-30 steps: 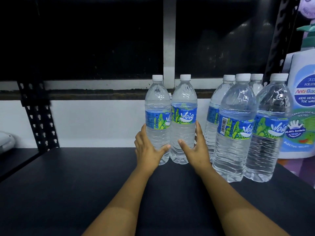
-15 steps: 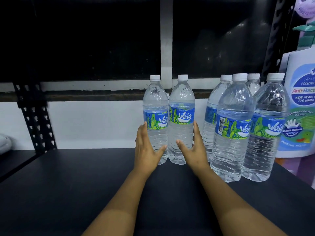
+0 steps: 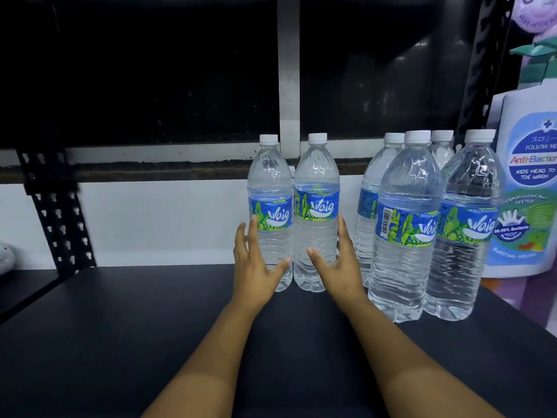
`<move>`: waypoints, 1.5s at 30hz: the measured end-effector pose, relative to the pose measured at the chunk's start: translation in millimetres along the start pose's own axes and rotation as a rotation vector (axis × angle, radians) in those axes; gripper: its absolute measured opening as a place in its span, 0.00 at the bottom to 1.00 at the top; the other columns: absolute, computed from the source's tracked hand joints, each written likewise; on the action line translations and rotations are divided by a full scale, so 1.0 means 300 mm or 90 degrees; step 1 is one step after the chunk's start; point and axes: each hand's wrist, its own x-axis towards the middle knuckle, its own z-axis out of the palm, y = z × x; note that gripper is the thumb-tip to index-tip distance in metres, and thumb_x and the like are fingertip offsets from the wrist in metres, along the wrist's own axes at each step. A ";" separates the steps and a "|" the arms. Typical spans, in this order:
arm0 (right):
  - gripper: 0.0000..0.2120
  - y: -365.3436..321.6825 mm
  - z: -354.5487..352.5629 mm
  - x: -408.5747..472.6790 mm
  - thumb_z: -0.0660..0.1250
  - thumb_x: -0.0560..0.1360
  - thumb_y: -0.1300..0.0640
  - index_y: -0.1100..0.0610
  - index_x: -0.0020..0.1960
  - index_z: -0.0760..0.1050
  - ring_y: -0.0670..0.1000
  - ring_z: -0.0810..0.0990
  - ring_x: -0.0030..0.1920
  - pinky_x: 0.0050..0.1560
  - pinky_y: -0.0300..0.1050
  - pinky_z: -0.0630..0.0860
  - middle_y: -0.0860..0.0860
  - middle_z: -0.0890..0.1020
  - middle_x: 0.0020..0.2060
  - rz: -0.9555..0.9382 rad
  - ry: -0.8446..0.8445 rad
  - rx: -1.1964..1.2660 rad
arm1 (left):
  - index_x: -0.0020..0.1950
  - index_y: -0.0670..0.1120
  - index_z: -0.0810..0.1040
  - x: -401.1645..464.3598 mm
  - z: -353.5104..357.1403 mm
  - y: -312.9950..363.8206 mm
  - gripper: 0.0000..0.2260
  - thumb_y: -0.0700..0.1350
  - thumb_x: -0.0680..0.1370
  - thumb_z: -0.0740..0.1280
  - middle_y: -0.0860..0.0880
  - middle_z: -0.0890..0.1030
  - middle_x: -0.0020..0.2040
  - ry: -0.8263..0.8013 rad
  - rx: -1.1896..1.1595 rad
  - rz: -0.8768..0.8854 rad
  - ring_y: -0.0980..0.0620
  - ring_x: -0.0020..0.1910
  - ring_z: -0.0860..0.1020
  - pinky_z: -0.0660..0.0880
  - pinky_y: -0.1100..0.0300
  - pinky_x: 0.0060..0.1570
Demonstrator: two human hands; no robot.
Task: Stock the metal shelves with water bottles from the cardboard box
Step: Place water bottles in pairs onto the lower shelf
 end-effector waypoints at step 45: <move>0.47 0.001 0.028 -0.009 0.73 0.73 0.50 0.49 0.79 0.43 0.46 0.62 0.68 0.59 0.36 0.61 0.53 0.66 0.69 -0.020 0.030 -0.180 | 0.79 0.54 0.50 -0.006 -0.009 -0.019 0.45 0.39 0.72 0.75 0.57 0.62 0.69 -0.010 -0.101 -0.021 0.62 0.67 0.62 0.62 0.62 0.66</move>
